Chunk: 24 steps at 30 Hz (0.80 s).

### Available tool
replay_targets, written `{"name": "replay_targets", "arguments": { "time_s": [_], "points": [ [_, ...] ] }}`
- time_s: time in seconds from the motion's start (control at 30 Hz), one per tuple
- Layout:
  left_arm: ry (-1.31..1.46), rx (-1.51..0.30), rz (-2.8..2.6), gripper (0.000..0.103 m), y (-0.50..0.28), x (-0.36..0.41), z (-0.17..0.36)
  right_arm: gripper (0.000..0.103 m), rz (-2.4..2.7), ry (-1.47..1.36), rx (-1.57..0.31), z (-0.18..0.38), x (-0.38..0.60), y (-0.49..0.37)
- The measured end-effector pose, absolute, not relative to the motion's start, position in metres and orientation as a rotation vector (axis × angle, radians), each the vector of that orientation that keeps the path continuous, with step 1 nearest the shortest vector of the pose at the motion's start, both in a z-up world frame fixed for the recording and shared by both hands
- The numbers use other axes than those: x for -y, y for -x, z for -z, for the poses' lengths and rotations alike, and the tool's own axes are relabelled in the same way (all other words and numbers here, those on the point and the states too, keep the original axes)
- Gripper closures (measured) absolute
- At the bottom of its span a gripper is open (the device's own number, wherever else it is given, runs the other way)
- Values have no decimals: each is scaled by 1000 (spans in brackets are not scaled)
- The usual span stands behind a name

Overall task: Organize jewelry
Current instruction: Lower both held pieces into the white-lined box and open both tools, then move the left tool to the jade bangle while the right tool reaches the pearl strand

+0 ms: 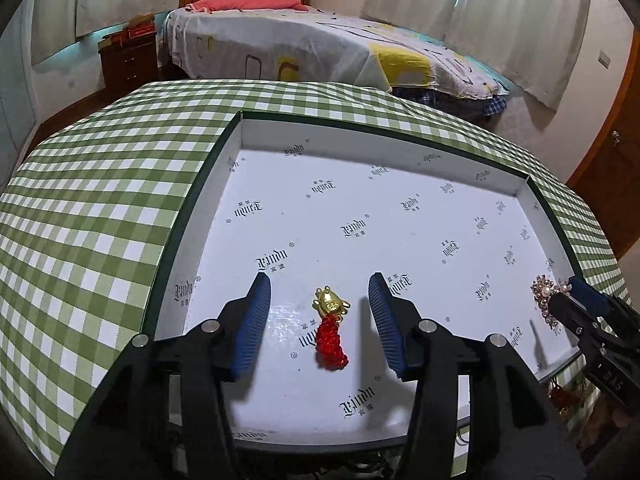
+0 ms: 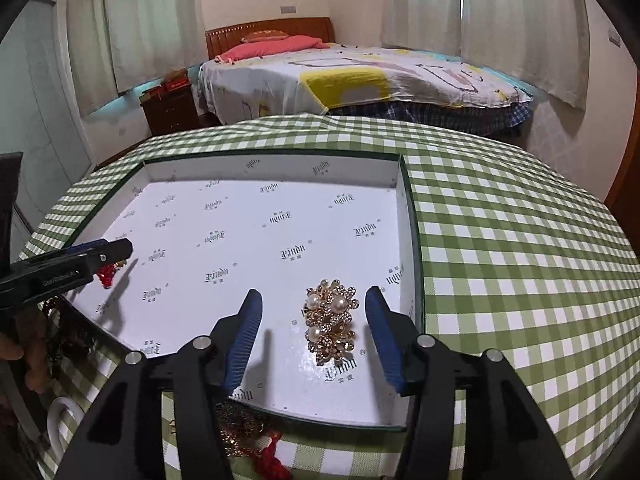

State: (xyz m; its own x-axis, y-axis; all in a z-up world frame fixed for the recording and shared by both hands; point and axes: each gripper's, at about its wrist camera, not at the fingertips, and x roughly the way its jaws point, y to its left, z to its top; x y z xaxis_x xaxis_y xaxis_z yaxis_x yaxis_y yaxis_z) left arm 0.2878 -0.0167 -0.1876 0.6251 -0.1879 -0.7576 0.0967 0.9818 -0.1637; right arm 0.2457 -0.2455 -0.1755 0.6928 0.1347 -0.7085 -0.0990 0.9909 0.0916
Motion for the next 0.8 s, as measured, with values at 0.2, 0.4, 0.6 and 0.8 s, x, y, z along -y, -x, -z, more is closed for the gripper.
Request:
{"name": "replay_targets", "arguments": {
  "time_s": [0.2,0.4,0.6,0.8],
  "points": [
    [130,-847,173,47,-279,13,174,50,-114,-71,-766,167,251,-237],
    [106,-771,161,43,-253,15,152,49,-109,-66,-738,160,247,-213],
    [96,-715,138,40,-209,15,141,49,-115,-72,-725,159,242,-185],
    [83,-682,124,37,-166,13,139,48,-139,-60,-703,161,233,-150]
  ]
}}
